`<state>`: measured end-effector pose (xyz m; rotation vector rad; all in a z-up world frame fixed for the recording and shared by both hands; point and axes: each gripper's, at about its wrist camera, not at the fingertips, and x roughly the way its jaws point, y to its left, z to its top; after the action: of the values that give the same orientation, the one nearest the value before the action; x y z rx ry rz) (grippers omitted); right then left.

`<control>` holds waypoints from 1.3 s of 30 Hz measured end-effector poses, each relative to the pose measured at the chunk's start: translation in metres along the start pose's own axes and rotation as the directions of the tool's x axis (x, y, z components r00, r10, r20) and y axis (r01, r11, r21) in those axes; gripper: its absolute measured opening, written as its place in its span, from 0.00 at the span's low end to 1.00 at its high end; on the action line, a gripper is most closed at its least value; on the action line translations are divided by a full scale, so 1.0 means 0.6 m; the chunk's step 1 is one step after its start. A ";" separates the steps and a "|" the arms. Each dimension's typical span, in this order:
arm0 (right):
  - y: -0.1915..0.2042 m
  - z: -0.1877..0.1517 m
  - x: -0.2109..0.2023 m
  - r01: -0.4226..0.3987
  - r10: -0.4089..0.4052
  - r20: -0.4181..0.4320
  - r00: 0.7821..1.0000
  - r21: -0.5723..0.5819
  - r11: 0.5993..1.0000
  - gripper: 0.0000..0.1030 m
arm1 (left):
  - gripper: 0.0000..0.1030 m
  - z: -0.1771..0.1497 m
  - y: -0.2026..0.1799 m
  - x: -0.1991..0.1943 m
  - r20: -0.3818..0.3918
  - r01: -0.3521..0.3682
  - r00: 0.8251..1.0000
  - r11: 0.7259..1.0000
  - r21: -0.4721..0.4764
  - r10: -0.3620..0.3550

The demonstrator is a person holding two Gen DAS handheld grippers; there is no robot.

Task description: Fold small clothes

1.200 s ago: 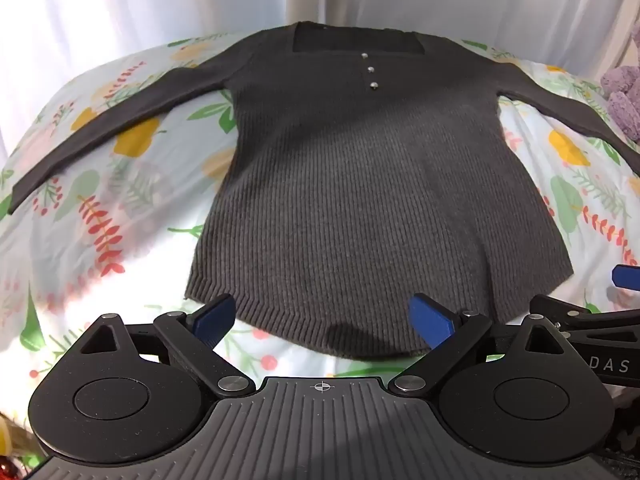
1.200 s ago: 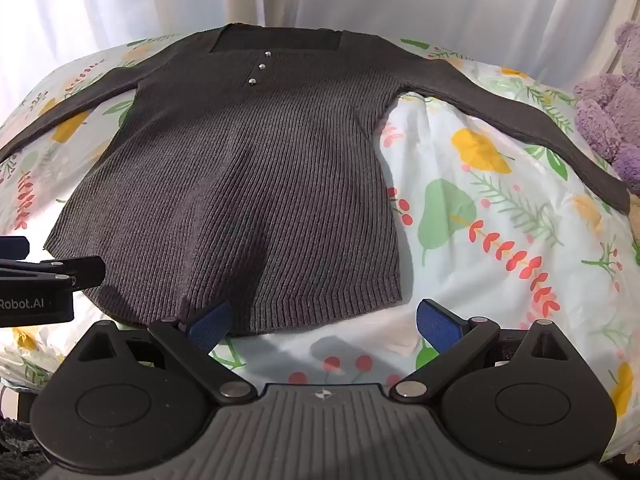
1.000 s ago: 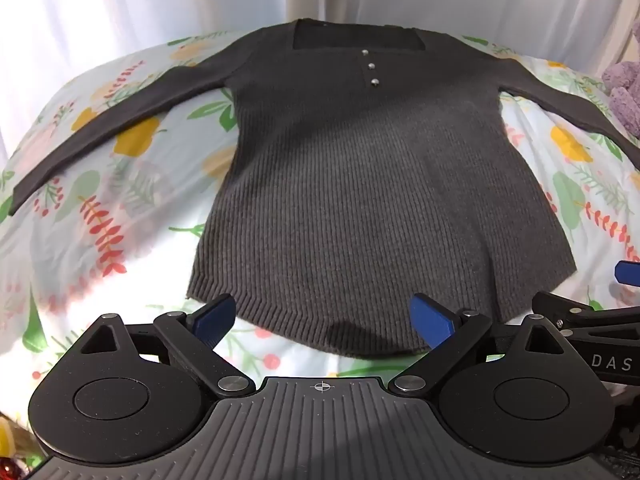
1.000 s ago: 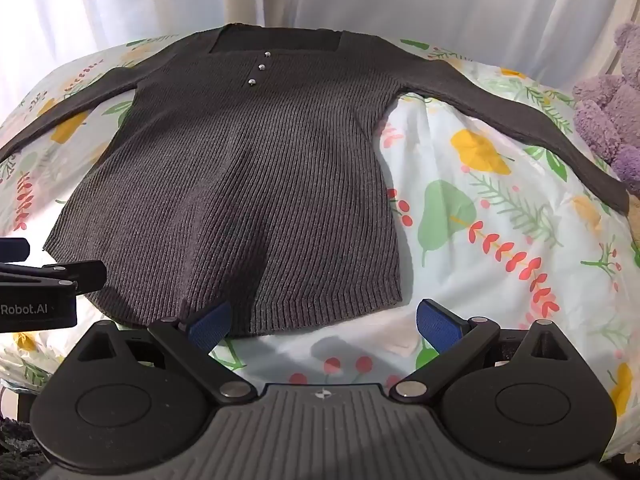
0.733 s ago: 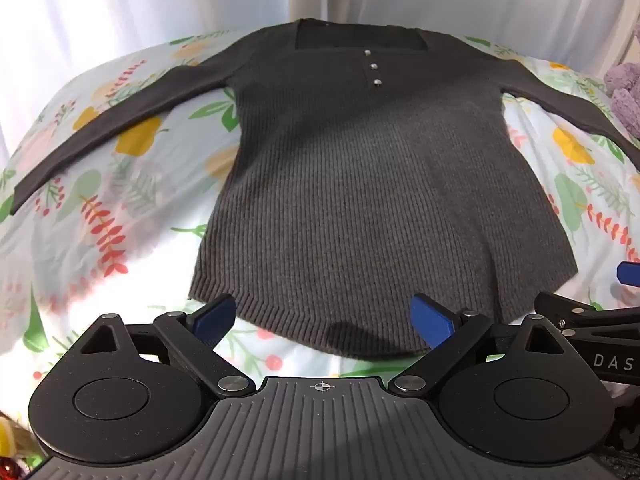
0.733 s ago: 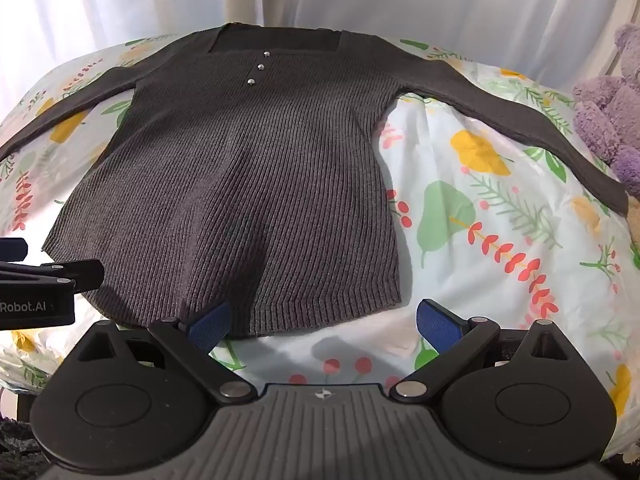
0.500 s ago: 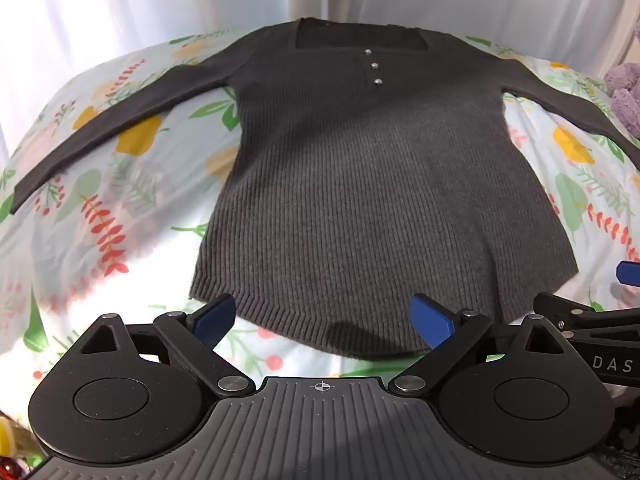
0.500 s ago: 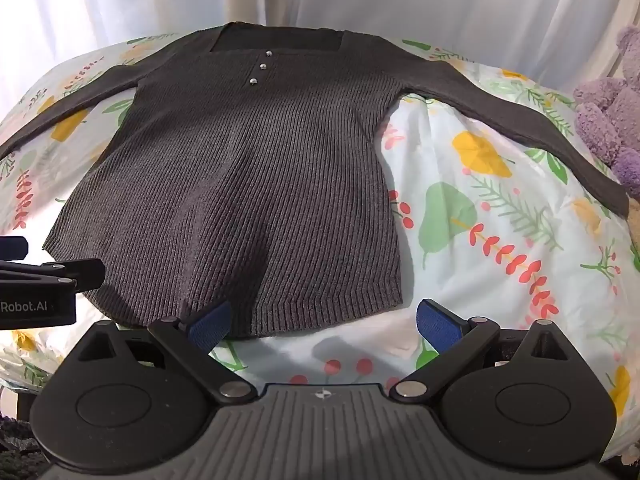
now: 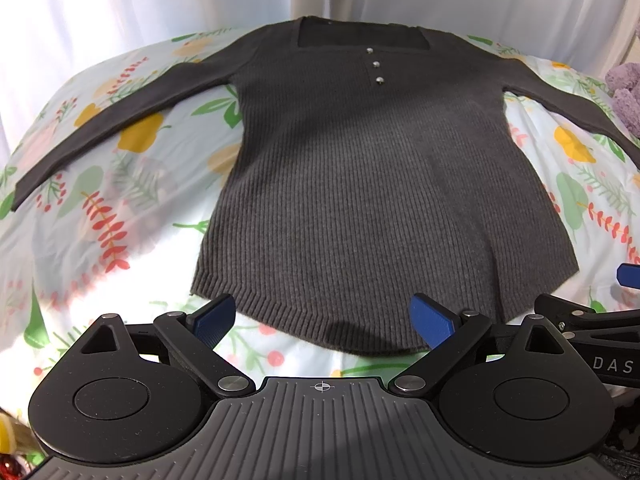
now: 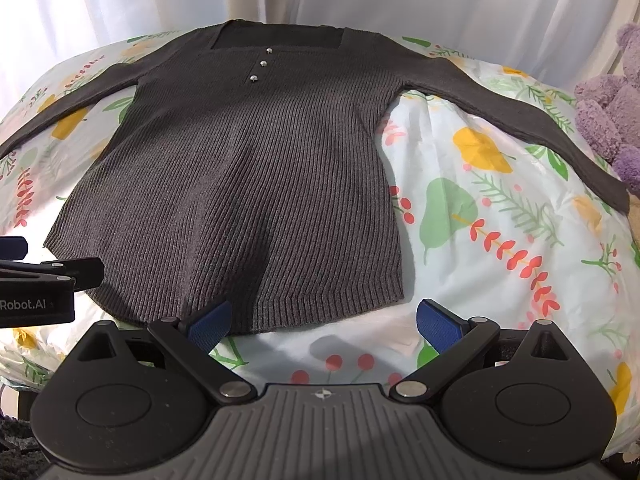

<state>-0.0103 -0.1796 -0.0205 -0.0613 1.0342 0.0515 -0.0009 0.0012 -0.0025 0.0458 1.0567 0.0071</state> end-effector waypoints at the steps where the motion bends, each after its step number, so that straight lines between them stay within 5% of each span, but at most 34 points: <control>1: 0.000 0.000 0.000 0.001 -0.001 0.001 1.000 0.000 1.000 0.96 | 0.95 0.000 0.000 0.000 0.000 0.000 1.000 1.000 0.000 0.000; 39: -0.003 -0.010 -0.006 0.004 -0.004 0.001 1.000 0.014 1.000 0.96 | 0.95 -0.010 -0.001 0.001 -0.020 -0.010 1.000 1.000 -0.010 0.009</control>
<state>-0.0172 -0.1819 -0.0205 -0.0512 1.0334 0.0405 -0.0059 0.0009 -0.0060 0.0416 1.0760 0.0216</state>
